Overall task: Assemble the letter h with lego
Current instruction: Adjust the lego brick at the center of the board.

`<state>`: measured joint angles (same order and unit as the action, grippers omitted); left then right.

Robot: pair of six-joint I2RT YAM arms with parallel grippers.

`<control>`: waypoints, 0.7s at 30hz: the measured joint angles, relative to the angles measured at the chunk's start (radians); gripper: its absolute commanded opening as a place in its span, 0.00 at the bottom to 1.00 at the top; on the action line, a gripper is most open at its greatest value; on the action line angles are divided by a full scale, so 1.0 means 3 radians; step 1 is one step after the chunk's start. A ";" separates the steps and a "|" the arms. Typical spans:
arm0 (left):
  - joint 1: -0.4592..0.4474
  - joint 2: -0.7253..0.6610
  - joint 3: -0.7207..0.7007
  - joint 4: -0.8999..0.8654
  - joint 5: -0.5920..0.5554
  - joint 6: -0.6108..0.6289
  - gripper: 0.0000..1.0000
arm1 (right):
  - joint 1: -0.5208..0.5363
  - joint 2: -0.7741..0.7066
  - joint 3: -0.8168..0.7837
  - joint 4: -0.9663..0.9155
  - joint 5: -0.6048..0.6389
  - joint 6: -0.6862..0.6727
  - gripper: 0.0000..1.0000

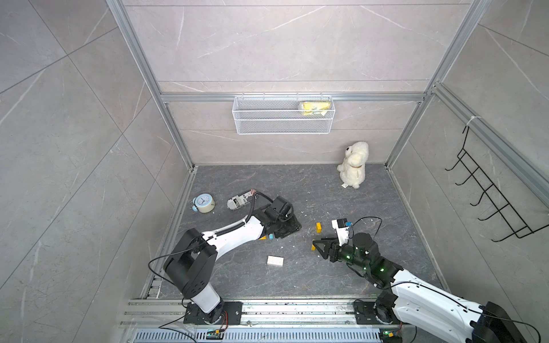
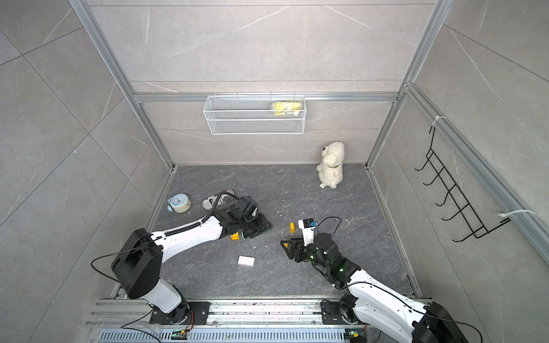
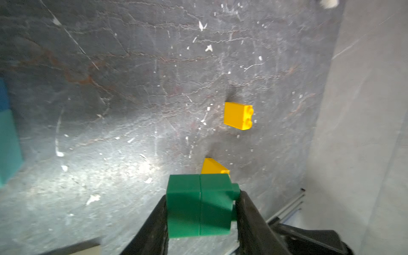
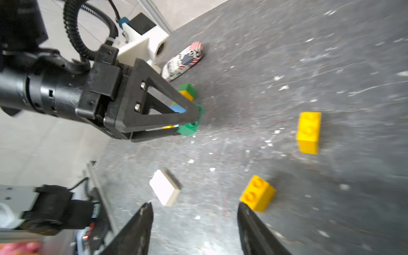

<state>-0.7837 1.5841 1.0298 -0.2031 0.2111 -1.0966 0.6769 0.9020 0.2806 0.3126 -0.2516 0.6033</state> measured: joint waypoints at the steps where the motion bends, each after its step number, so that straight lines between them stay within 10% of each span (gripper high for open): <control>1: -0.0013 -0.0033 -0.0065 0.0097 0.0013 -0.0113 0.27 | 0.0032 0.0051 0.0000 0.0058 -0.0014 0.0023 0.59; 21: -0.0476 -0.0320 -0.0549 0.1025 -0.0042 -0.1225 0.29 | 0.0538 0.0678 0.0231 0.0511 0.0874 0.0136 0.48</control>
<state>-0.9264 1.4879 0.8650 0.1043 0.1986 -1.4639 0.8383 1.1053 0.3500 0.4660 0.0105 0.6441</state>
